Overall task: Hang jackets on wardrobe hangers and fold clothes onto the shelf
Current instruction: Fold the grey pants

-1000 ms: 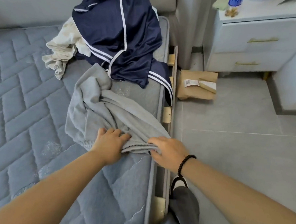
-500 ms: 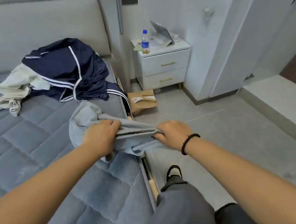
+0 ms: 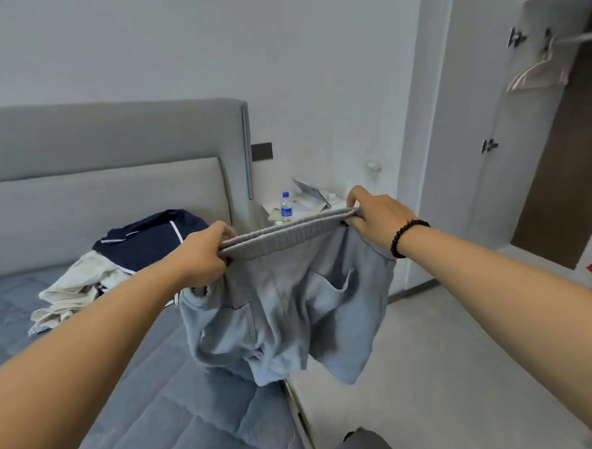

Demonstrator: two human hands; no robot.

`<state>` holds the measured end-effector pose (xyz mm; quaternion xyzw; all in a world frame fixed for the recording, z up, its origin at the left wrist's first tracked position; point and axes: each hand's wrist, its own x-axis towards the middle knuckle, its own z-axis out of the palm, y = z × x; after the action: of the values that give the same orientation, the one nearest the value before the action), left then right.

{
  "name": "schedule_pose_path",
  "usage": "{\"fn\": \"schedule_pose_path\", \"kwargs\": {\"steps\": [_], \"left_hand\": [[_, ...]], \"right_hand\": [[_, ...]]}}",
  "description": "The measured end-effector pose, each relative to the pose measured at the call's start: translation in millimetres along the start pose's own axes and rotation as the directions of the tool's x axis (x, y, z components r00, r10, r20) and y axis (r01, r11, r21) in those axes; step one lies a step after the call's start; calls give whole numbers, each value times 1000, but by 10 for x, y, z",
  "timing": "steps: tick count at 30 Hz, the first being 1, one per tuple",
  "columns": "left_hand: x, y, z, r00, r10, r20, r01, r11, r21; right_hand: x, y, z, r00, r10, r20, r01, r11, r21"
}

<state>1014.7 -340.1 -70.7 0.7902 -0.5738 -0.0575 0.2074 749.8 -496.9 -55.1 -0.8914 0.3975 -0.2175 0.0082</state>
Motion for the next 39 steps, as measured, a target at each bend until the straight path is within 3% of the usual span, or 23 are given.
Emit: {"fn": "schedule_pose_path", "kwargs": {"steps": [2, 6, 10, 13, 15, 20, 22, 25, 28, 30, 35, 37, 39], "left_hand": [[49, 31, -206, 997, 28, -73, -31, 999, -44], [53, 135, -492, 988, 70, -141, -72, 997, -8], [-32, 310, -524, 965, 138, -224, -147, 989, -23], [-117, 483, -507, 915, 193, -355, -210, 978, -11], [-149, 551, -540, 900, 156, -406, -189, 981, -43], [-229, 708, -632, 934, 76, -350, -120, 987, -106], [-251, 765, -673, 943, 58, -328, -89, 993, -79], [-238, 748, -701, 977, 80, -199, -96, 993, -73], [-255, 696, -671, 981, 169, -99, -182, 973, -141], [-285, 663, -654, 962, 250, -114, -263, 956, -126], [-286, 472, -728, 936, 306, -173, -312, 950, -9], [-292, 406, -787, 936, 310, -164, -312, 950, 17], [-291, 360, -826, 937, 305, -167, -305, 952, 29]], "right_hand": [[0, 51, -249, 999, -37, -15, 38, 998, 56], [-78, 188, -610, 989, -145, -20, 142, 986, -86], [-191, 345, -857, 995, -97, 29, 100, 987, -127], [-283, 440, -949, 998, -15, 62, 17, 999, -27], [-376, 470, -1003, 994, 43, 97, -52, 995, 88], [-709, 503, -1057, 956, 67, 287, -170, 921, 350], [-779, 541, -1048, 967, 71, 244, -193, 830, 523], [-834, 552, -1058, 975, 118, 191, -224, 506, 833], [-879, 490, -1072, 960, 80, 269, -281, 309, 909], [-903, 447, -1063, 939, 16, 344, -326, 359, 875], [-1001, 286, -1102, 876, -56, 479, -243, 806, 539], [-1049, 235, -1104, 815, -7, 579, -208, 930, 304], [-1080, 208, -1052, 735, 156, 660, -134, 987, -85]]}}
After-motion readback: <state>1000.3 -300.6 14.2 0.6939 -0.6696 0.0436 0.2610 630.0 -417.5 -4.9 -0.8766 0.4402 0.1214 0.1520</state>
